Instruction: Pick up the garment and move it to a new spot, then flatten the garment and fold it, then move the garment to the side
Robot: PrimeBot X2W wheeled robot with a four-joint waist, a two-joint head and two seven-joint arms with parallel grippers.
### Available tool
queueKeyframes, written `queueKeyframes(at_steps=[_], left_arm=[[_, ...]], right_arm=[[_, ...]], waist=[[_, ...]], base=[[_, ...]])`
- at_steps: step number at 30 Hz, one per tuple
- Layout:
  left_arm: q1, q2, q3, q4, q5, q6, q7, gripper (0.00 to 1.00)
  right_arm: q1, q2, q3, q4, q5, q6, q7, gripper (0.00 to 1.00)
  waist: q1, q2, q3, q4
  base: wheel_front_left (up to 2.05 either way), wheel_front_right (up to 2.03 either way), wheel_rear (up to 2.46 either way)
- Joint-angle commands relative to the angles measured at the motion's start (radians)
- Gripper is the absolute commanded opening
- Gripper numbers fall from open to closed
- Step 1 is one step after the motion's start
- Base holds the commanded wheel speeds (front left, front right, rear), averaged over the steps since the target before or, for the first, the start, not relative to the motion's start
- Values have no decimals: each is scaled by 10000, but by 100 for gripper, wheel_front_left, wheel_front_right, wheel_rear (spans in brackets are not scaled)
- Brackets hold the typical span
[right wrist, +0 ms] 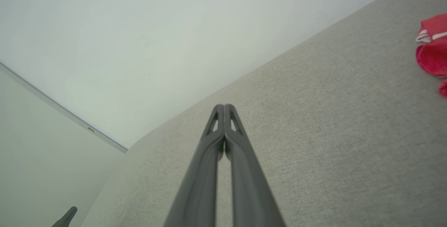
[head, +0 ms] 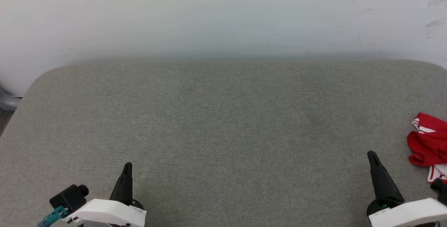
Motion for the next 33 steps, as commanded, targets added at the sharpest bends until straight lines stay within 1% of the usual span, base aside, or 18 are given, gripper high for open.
queueKeyframes(at_steps=[1, 16, 17, 33], left_arm=[[-325, -17, 90, -160, -415, -46, 104, 0], [-496, -72, 288, -162, -2349, -73, 615, 0], [-515, -81, 324, -162, -2702, -80, 705, 0], [-673, -127, 483, -164, -4327, -106, 1133, 0]], right_arm=[[-300, -97, 3, 8, 471, -2, 21, 0], [-739, -140, 23, 616, 2498, -3, 143, 0], [-819, -144, 23, 726, 2866, -2, 172, 0], [-1191, -149, -1, 1245, 4544, -3, 292, 0]], waist=[[-1, 0, 0, -3], [-1, 0, 8, -22], [-1, 0, 9, -26], [-1, 0, 16, -45]], base=[[0, 0, 0], [0, 0, 0], [0, 0, 0], [0, 0, 0]])
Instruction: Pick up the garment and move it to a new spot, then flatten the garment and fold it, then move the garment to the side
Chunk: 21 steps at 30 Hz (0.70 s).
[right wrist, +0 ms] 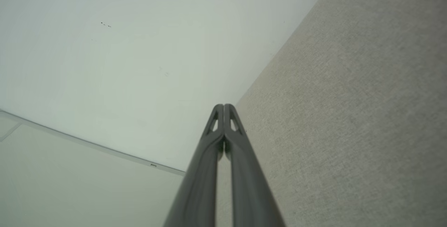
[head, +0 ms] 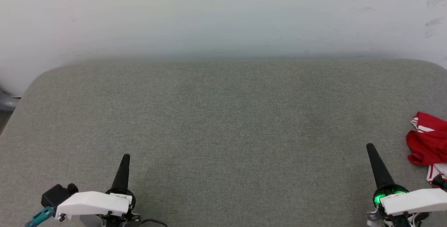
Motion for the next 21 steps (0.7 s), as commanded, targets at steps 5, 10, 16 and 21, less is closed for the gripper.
queueKeyframes(at_steps=[5, 10, 16, 21], left_arm=[[-289, 8, 82, -111, -638, -50, 168, 0], [-337, -9, 134, -109, -1114, -60, 291, 0], [-392, -26, 192, -105, -1657, -71, 437, 0], [-432, -39, 233, -102, -2084, -80, 558, 0]], right_arm=[[-370, -66, -26, 137, 681, -1, 54, 0], [-487, -61, -41, 281, 1155, -1, 97, 0], [-605, -53, -60, 460, 1700, -1, 141, 0], [-691, -45, -76, 596, 2141, -2, 187, 0]], waist=[[-1, 0, 3, -7], [-1, 0, 5, -13], [-1, 0, 8, -21], [-1, 0, 10, -27]], base=[[0, 0, 0], [0, 0, 0], [0, 0, 0], [0, 0, 0]])
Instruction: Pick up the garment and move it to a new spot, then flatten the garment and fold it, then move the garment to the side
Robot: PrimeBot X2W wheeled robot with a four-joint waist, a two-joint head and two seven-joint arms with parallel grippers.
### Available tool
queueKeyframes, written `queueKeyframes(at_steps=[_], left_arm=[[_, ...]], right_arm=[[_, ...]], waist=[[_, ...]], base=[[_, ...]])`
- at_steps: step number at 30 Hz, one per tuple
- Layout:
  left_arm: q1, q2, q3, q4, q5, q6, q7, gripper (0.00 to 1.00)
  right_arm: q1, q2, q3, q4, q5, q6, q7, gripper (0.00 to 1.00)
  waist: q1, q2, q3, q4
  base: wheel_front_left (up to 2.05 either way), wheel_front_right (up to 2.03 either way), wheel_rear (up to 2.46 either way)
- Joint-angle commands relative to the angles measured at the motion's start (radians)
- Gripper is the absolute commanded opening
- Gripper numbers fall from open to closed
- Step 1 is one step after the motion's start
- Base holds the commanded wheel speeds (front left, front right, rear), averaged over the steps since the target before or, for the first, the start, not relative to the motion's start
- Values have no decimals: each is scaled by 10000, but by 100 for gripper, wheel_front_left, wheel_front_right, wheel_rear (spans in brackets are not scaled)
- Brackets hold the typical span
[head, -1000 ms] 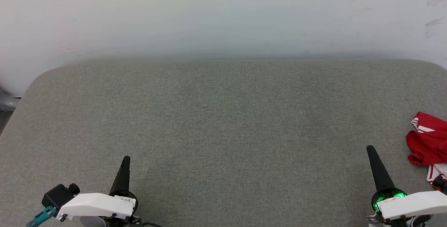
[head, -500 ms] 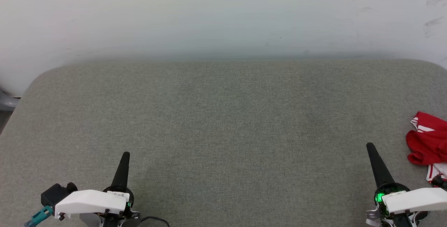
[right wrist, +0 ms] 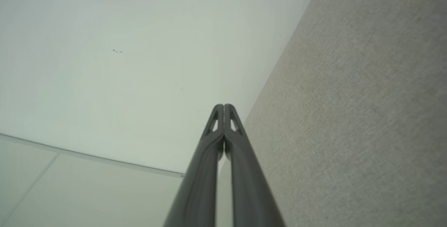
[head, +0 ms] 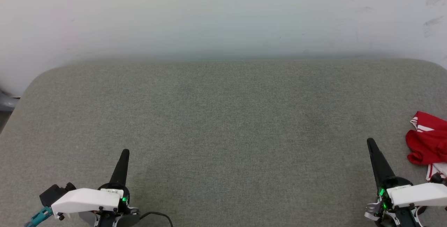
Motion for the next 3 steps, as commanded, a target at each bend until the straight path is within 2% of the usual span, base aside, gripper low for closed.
queueKeyframes(at_steps=[1, 3], left_arm=[[-238, 6, 62, -70, -232, -63, 86, 0], [-235, 0, 75, -69, -404, -63, 129, 0]], right_arm=[[-214, -39, -27, 24, 254, -2, 32, 0], [-255, -35, -35, 82, 422, -2, 55, 0]], waist=[[0, 0, 1, -2], [0, 0, 2, -4]], base=[[0, 0, 0], [0, 0, 0]])
